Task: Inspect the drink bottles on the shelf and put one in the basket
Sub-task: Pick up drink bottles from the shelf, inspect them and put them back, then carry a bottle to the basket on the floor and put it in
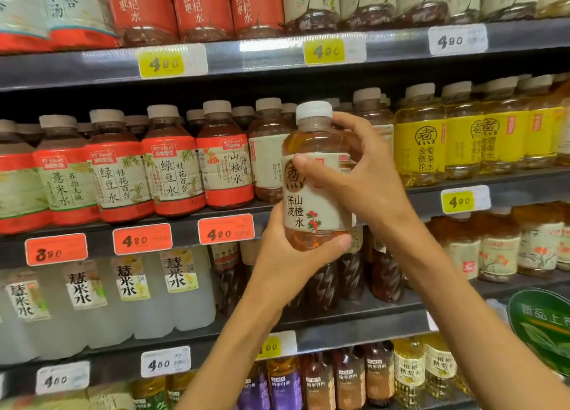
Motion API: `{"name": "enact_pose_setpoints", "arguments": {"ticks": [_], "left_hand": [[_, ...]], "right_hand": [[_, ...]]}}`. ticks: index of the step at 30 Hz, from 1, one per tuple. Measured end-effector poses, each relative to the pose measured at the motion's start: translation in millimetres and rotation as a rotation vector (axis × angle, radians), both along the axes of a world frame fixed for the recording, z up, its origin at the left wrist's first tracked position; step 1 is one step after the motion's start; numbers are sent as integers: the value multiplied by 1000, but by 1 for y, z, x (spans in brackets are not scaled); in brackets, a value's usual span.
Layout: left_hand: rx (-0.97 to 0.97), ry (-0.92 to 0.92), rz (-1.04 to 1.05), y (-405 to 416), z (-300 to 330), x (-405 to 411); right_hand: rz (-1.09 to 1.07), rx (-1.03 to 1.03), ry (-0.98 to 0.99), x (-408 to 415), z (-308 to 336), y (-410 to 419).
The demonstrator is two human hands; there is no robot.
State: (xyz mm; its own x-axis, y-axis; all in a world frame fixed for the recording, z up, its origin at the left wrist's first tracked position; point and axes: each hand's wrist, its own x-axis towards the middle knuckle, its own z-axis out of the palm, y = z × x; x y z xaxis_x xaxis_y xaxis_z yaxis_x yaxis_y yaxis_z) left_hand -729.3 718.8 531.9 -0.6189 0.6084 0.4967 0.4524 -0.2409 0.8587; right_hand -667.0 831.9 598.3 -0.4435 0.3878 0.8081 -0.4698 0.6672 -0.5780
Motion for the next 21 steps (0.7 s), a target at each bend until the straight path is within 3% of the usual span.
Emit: {"name": "enact_pose_setpoints", "arguments": {"ticks": [3, 7, 11, 14, 17, 21], "left_hand": [[-8, -98, -98, -19, -17, 8], [-6, -278, -435, -40, -36, 21], [-15, -352, -611, -48, -42, 31], [-78, -261, -439, -52, -43, 35], [-132, -148, -235, -52, -44, 41], [-111, -262, -200, -44, -56, 47]], "right_hand": [[151, -164, -103, 12, -13, -2], [602, -469, -291, 20, -20, 4], [831, -633, -268, 15, -28, -5], [718, -638, -237, 19, -29, -8], [433, -487, -281, 23, -36, -15], [230, -310, -322, 25, -45, -29]]}}
